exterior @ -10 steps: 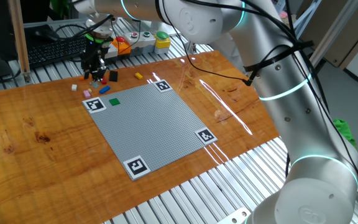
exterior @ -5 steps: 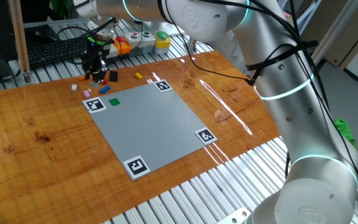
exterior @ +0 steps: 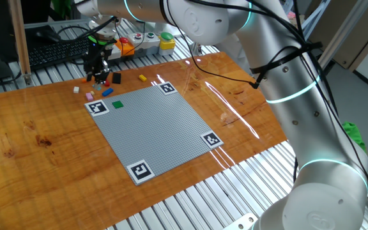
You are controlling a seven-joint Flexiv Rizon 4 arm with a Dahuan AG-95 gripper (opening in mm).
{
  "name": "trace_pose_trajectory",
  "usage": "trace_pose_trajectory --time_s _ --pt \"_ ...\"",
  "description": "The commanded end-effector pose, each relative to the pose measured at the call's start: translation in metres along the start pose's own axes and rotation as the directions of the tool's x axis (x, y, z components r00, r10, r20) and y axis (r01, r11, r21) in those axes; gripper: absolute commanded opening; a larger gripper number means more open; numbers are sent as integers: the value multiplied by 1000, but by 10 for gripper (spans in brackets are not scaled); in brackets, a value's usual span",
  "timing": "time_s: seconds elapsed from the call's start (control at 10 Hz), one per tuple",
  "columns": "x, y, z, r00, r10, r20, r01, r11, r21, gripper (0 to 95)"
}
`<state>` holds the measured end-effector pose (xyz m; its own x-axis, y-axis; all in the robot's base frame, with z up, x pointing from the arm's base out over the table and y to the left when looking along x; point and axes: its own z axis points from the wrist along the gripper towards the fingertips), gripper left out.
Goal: Stack small Lego blocks one on top of the other
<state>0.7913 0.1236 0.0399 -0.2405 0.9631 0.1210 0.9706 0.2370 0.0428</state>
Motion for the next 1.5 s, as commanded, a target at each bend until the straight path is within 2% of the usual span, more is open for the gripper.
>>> trace_pose_trajectory --time_s 0.1,0.3,0.5,0.6,0.8,1.2,1.3,1.5 --pt "0 -1 -2 999 -35 6 35 999 16 570" --pt "0 -1 -4 997 -75 13 75 997 36 570" --pt "0 -1 -4 993 -120 7 120 991 54 570" --pt "0 -1 -4 988 -153 -4 153 987 56 380" --pt "0 -1 -4 981 -195 5 195 979 59 380" --pt "0 -1 -4 970 -244 4 244 968 52 380" --pt "0 -1 -4 975 -222 22 221 974 59 380" --pt "0 -1 -4 974 -225 20 224 973 56 380"
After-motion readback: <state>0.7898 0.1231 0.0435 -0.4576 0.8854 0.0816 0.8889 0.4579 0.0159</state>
